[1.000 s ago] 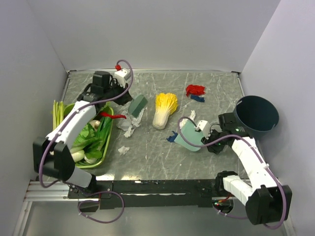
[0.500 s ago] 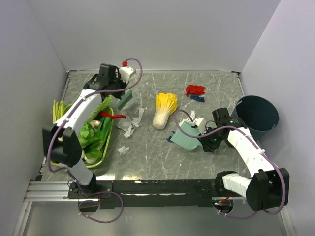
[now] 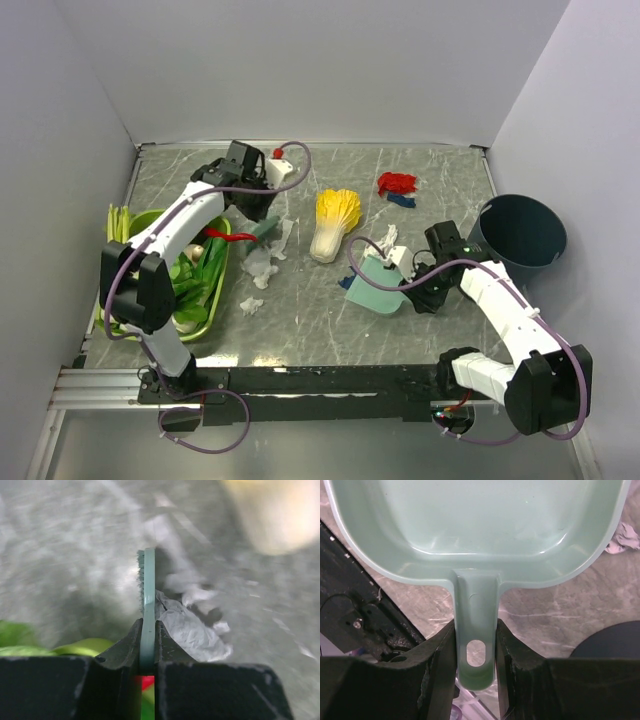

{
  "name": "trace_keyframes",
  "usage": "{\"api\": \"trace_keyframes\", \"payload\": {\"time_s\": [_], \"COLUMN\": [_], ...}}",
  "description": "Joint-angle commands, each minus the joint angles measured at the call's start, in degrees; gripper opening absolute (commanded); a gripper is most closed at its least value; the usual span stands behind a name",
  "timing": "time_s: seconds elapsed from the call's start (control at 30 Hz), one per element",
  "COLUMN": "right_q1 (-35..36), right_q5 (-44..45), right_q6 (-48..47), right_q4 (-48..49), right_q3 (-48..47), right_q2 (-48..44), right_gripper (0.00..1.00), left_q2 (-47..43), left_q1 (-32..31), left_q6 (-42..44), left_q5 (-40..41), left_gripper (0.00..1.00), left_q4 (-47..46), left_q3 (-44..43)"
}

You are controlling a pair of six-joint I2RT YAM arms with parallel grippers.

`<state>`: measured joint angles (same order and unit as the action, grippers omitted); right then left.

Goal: Sweep away the paper scraps from the table

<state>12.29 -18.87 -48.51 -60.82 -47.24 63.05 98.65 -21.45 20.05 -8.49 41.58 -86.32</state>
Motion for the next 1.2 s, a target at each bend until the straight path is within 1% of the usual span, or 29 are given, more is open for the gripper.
{"api": "trace_keyframes", "payload": {"time_s": [0.0, 0.03, 0.07, 0.17, 0.23, 0.3, 0.4, 0.43, 0.5, 0.53, 0.57, 0.6, 0.63, 0.67, 0.73, 0.8, 0.83, 0.93, 0.97, 1.07, 1.17], "right_q1": [0.63, 0.71, 0.71, 0.80, 1.06, 1.68, 2.38, 2.30, 2.38, 2.47, 2.47, 2.47, 2.56, 2.65, 3.34, 4.31, 5.19, 8.44, 10.71, 13.89, 17.23], "right_q5": [-1.34, -1.60, -1.78, -1.08, -0.29, 0.67, 1.12, 1.03, 0.77, 0.33, 0.15, -0.11, -0.37, -0.37, 0.67, 2.08, 2.78, 6.30, 7.70, 9.82, 11.84], "right_q6": [-1.06, -1.23, -1.41, -2.46, -3.51, -4.05, -4.75, -4.58, -4.31, -3.96, -3.87, -3.61, -3.61, -3.61, -3.78, -4.74, -5.01, -5.19, -5.19, -3.53, 0.42], "right_q4": [-1.50, -1.41, -1.50, -1.76, -2.02, -2.02, -2.03, -1.94, -1.76, -1.76, -1.59, -1.50, -1.41, -1.32, -0.62, -0.09, 0.00, 0.35, 0.52, 1.14, 1.23], "right_q3": [-2.24, -2.41, -2.41, -2.50, -2.15, -1.71, -1.10, -1.10, -1.01, -1.10, -1.27, -1.45, -1.45, -1.53, -1.71, -1.10, -0.84, -0.13, -0.04, -0.74, -3.20], "right_q2": [-0.47, -0.38, -0.38, -0.03, -0.29, -0.55, -0.91, -0.82, -0.73, -0.47, -0.47, -0.12, 0.06, 0.23, 0.50, 0.85, 1.02, 1.81, 1.90, 4.18, 8.57], "right_gripper": [0.00, 0.00, 0.00, 0.00, 0.00, 0.00, 0.00, 0.00, 0.00, 0.00, 0.00, 0.00, 0.00, 0.00, 0.00, 0.00, 0.00, 0.00, 0.00, 0.00, 0.00], "left_q2": [-3.29, -3.38, -3.46, -3.90, -4.43, -4.78, -6.54, -8.63, -11.27, -14.25, -15.58, -16.73, -18.48, -19.02, -19.37, -18.76, -17.98, -18.23, -18.75, -20.43, -20.87], "left_q1": [-3.94, -4.12, -4.12, -4.12, -4.12, -4.04, -3.77, -3.69, -3.60, -3.60, -3.60, -3.60, -3.60, -3.68, -3.77, -4.03, -4.12, -4.04, -4.04, -4.30, -5.18], "left_q6": [-4.14, -5.10, -6.77, -8.19, -6.10, -4.33, 1.37, 4.96, 9.80, 14.09, 16.57, 19.29, 23.93, 25.55, 27.75, 28.11, 28.02, 26.97, 26.88, 25.57, 23.72], "left_q5": [-12.93, -17.74, -19.88, -22.79, -21.57, -17.89, -16.12, -15.94, -18.12, -18.57, -18.93, -21.11, -21.56, -21.74, -19.30, -16.31, -13.16, -8.32, -7.60, -6.19, -6.27], "left_gripper": [0.01, 0.01, 0.01, 0.01, 0.01, 0.01, 0.01, 0.01, 0.01, 0.01, 0.01, 0.01, 0.01, 0.01, 0.01, 0.01, 0.01, 0.01, 0.01, 0.01, 0.01], "left_q4": [6.75, 7.28, 7.46, 8.51, 11.22, 13.43, 18.43, 19.14, 22.21, 22.83, 25.54, 27.48, 29.67, 31.35, 34.87, 36.54, 36.90, 35.16, 34.28, 30.94, 27.69], "left_q3": [0.63, 0.28, 0.02, -1.82, -4.37, -7.43, -9.30, -9.04, -7.38, -6.24, -5.27, -3.78, -2.98, -2.19, 0.10, 2.29, 2.74, 5.45, 6.51, 11.42, 14.42]}}
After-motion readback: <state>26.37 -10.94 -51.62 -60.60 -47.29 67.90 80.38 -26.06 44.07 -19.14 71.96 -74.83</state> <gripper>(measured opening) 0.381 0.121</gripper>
